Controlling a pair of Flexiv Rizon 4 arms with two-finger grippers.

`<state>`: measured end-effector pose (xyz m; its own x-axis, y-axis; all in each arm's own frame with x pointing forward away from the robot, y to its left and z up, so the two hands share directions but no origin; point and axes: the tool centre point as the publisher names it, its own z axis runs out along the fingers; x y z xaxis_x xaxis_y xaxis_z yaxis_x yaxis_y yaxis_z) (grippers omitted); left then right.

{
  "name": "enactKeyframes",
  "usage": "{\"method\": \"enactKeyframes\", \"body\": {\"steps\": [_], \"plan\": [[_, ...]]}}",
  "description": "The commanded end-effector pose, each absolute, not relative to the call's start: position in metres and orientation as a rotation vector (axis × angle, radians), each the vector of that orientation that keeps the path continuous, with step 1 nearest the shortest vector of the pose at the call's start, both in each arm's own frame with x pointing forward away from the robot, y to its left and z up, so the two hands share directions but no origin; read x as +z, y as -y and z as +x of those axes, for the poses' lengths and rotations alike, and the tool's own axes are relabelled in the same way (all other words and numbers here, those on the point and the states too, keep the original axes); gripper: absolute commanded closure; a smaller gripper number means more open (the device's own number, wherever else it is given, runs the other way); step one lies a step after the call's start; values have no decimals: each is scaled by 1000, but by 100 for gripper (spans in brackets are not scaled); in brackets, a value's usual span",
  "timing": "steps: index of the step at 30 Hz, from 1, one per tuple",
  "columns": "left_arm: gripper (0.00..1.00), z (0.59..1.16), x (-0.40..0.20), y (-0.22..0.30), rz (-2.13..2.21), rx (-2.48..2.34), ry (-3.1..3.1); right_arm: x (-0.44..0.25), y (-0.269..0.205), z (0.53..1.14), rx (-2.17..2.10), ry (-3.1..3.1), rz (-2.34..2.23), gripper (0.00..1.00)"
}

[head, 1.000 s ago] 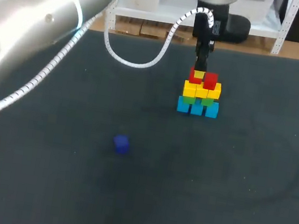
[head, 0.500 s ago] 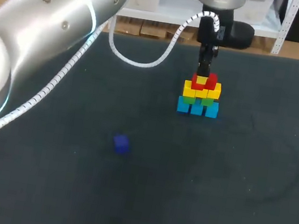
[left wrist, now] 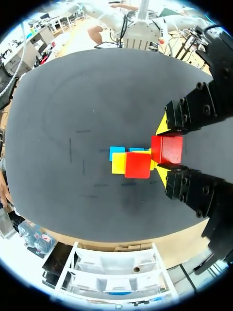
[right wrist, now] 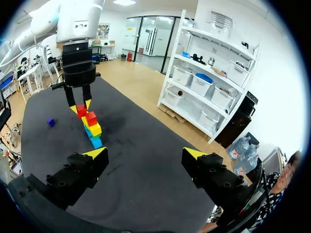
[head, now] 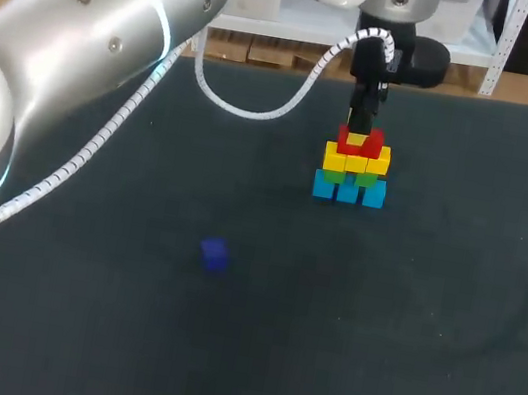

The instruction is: Place the blue cubes, place green cubes on the blue cubes, place the yellow cubes on the green cubes, then place the red cubes on the yellow cubes, and place purple cube on the red cubes.

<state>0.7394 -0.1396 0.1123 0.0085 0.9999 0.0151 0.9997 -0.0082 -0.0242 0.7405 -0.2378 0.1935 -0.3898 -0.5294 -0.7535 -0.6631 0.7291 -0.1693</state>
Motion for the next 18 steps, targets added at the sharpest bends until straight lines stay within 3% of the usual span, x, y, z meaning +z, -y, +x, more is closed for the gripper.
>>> {"method": "enactKeyframes", "body": {"steps": [1,18], "plan": [[100,729,112,135,-2227,-19,2218,194,238,741,203,-2080,-902,0],[100,724,106,138,-2274,-103,2203,194,238,741,203,-2080,-902,0]]}}
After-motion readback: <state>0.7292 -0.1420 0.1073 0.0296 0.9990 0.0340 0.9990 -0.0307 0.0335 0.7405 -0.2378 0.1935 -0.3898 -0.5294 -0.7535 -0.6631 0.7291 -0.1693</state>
